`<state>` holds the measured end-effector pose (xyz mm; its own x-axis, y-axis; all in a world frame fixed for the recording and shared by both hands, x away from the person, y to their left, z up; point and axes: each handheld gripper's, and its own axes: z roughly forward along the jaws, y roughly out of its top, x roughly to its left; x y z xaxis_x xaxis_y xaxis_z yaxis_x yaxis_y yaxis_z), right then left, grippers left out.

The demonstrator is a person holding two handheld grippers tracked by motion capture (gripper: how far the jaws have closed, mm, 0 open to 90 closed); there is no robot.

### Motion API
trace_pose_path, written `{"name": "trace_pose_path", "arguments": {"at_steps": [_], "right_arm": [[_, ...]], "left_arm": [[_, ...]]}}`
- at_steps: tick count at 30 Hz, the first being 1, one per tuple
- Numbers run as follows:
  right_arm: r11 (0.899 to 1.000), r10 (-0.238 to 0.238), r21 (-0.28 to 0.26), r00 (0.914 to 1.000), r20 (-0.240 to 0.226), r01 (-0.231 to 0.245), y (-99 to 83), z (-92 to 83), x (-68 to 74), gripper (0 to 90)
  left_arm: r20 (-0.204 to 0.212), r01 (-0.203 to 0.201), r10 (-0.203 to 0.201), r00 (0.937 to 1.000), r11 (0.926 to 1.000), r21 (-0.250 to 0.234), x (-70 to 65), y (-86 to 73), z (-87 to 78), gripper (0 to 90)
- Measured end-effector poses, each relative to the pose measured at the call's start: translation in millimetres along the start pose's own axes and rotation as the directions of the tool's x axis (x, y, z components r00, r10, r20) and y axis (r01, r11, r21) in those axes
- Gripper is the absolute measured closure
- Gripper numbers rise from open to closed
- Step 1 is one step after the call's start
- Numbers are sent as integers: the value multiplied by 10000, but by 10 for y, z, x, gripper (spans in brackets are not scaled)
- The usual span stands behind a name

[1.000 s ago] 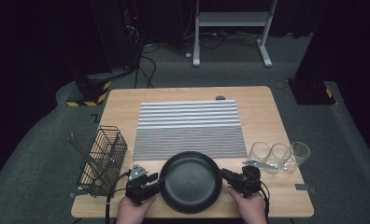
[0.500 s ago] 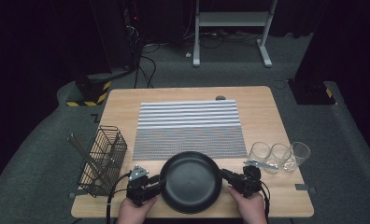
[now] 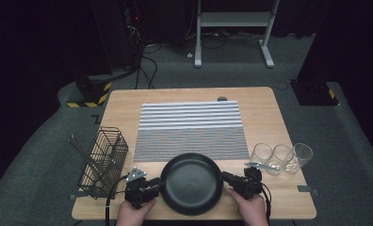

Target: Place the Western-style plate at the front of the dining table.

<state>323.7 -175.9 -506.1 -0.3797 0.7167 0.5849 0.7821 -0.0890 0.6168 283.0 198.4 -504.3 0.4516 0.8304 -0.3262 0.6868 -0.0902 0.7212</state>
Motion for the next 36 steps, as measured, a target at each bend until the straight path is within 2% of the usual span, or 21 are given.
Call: {"name": "trace_pose_path", "arguments": {"at_steps": [10,13,22,25,36], "right_arm": [[9997,261,-17,9997,18,-261,20,19,-1,768],[9995,305,12,9995,6,-305,26,20,-3,770],[9997,227,29,9997,87,-227,26,20,12,767],[9999,146,43,9999,89,-147,28,19,13,764],[9999,165,4,9997,160,-165,19,17,26,760]], "left_arm": [[124,-21,19,9999,9999,142,-19,12,10,621],[-51,-78,78,10000,9999,141,-41,16,17,620],[-176,-166,172,9997,9994,289,-62,38,16,620],[-67,-20,21,10000,9997,256,-53,44,10,622],[-70,33,-32,10000,9998,205,-52,36,8,628]]}}
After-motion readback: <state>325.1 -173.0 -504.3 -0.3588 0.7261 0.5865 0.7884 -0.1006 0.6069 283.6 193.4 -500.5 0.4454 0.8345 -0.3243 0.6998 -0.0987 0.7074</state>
